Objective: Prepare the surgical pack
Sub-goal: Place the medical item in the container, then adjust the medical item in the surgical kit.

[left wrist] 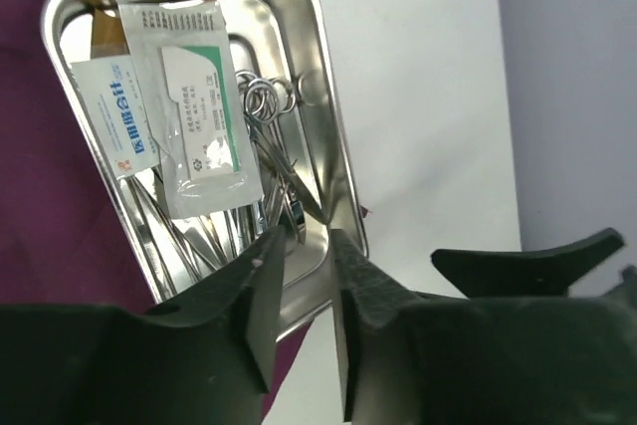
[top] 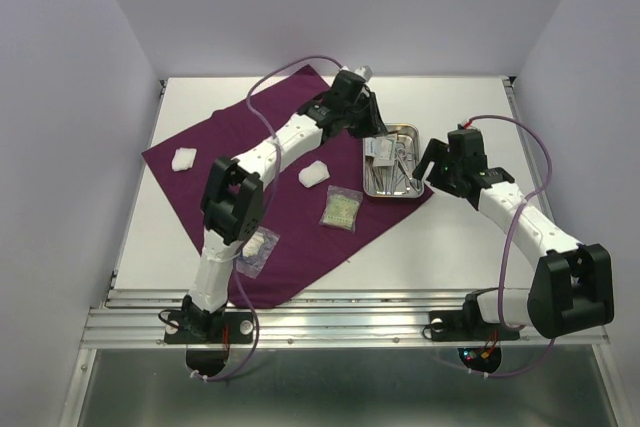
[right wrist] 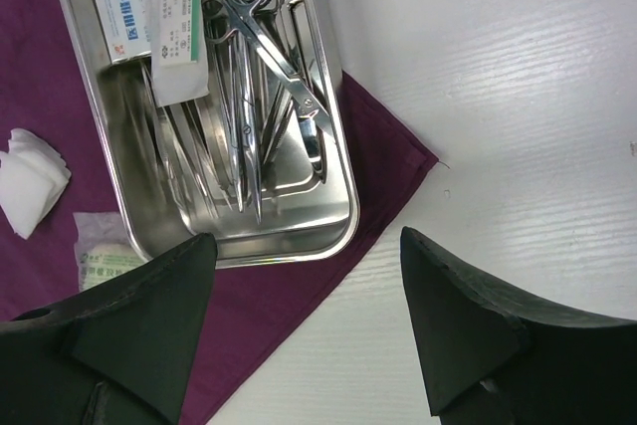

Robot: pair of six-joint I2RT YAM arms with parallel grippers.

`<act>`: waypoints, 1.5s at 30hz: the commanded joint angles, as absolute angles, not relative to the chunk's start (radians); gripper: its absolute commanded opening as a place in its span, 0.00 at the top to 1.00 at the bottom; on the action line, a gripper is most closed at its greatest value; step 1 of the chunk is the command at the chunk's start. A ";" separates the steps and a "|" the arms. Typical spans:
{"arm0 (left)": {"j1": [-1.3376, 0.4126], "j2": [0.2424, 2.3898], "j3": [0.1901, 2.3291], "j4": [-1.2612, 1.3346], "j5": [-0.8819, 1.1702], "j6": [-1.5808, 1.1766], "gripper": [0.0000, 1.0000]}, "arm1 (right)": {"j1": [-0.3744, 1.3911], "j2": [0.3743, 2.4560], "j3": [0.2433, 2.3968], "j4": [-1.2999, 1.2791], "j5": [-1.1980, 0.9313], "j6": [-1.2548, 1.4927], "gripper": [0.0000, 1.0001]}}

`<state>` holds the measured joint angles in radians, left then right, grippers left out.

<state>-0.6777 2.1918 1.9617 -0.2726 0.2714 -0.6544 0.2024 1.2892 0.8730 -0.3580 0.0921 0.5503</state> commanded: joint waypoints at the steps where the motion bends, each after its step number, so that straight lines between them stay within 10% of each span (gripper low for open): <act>1: -0.634 2.014 1.924 -0.293 0.215 -0.597 0.72 | 0.198 1.285 0.876 -0.324 0.069 0.557 0.21; 8: -0.546 1.908 1.810 -0.313 0.222 -0.577 0.99 | 0.198 1.315 0.891 -0.293 0.022 0.558 0.35; 13: -0.439 1.780 1.613 -0.311 0.216 -0.554 1.00 | 0.221 1.348 0.930 -0.288 0.008 0.552 0.53; 27: -0.033 1.378 1.175 -0.449 0.140 -0.453 0.96 | 0.486 1.460 1.029 -0.258 0.067 0.568 0.58; 33: 0.104 1.342 1.098 -0.491 0.138 -0.439 0.91 | 0.617 1.540 1.091 -0.249 0.091 0.557 0.57; 45: 0.261 1.442 1.104 -0.474 0.131 -0.434 0.50 | 0.724 1.678 1.195 -0.236 0.084 0.560 0.51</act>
